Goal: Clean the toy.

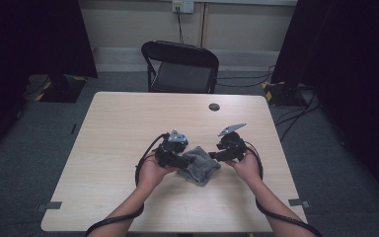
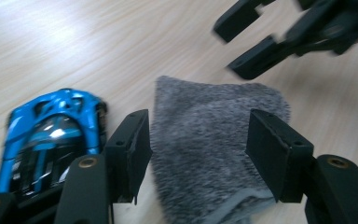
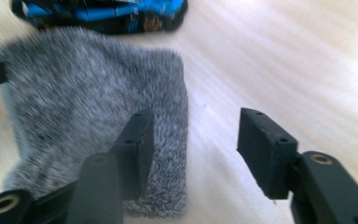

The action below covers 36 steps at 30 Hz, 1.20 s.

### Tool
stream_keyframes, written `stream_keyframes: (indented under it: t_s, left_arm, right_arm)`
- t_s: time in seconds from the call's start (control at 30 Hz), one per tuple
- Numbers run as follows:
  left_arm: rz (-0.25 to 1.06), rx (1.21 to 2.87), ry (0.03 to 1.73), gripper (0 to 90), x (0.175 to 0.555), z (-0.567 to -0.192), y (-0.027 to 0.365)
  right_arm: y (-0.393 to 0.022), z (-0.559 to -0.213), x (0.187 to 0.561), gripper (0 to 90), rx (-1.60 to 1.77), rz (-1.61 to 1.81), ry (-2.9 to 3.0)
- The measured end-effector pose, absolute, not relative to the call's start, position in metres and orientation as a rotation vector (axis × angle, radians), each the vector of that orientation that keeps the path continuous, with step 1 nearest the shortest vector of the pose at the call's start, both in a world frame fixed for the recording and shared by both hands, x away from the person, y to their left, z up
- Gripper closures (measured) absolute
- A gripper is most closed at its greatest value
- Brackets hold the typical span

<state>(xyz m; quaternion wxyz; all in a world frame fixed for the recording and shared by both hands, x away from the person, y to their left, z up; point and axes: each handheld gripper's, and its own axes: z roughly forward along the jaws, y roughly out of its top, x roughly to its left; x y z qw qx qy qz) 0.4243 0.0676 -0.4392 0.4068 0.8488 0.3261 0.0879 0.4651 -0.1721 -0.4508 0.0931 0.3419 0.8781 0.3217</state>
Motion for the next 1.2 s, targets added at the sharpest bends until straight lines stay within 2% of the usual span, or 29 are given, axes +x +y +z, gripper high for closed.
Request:
stream_keyframes:
  t_s: [0.2,0.3,0.37,0.4,0.6,0.8,0.83,0.93,1.13,1.17,1.2]
  left_arm:
    - [0.184,2.166,0.805,42.1,0.421,-0.45,0.055]
    - [0.175,2.173,0.802,42.1,0.42,-0.456,0.049]
    - [0.174,2.19,0.796,42.1,0.419,-0.459,0.045]
    - [0.174,2.198,0.798,42.1,0.419,-0.461,0.043]
    - [0.138,2.255,0.814,45.6,0.419,-0.477,0.037]
    - [0.149,2.278,0.803,46.7,0.419,-0.475,0.033]
    - [0.159,2.27,0.799,46.1,0.419,-0.473,0.032]
    - [0.226,2.222,0.811,37.3,0.422,-0.467,0.028]
    - [0.3,2.212,0.858,29.8,0.433,-0.471,0.009]
    - [0.313,2.229,0.863,29.1,0.433,-0.474,0.005]
    - [0.322,2.244,0.865,29.1,0.433,-0.478,0.002]
  right_arm:
    - [-0.164,-0.472,0.466,56.8,1.011,0.922,2.659]
    - [-0.161,-0.476,0.466,67.9,1.002,0.93,2.683]
    - [-0.16,-0.477,0.467,81.0,0.992,0.933,2.71]
    - [-0.16,-0.476,0.467,83.8,0.984,0.914,2.706]
    - [-0.169,-0.471,0.474,86.8,1.039,0.84,2.606]
    - [-0.175,-0.473,0.476,85.0,1.076,0.889,2.595]
    - [-0.174,-0.473,0.475,82.6,1.065,0.889,2.593]
    - [-0.174,-0.47,0.475,64.7,1.079,0.919,2.555]
    - [-0.182,-0.463,0.478,52.4,1.113,0.955,2.476]
    - [-0.185,-0.462,0.479,47.7,1.124,0.953,2.456]
    - [-0.185,-0.462,0.479,47.7,1.124,0.953,2.456]
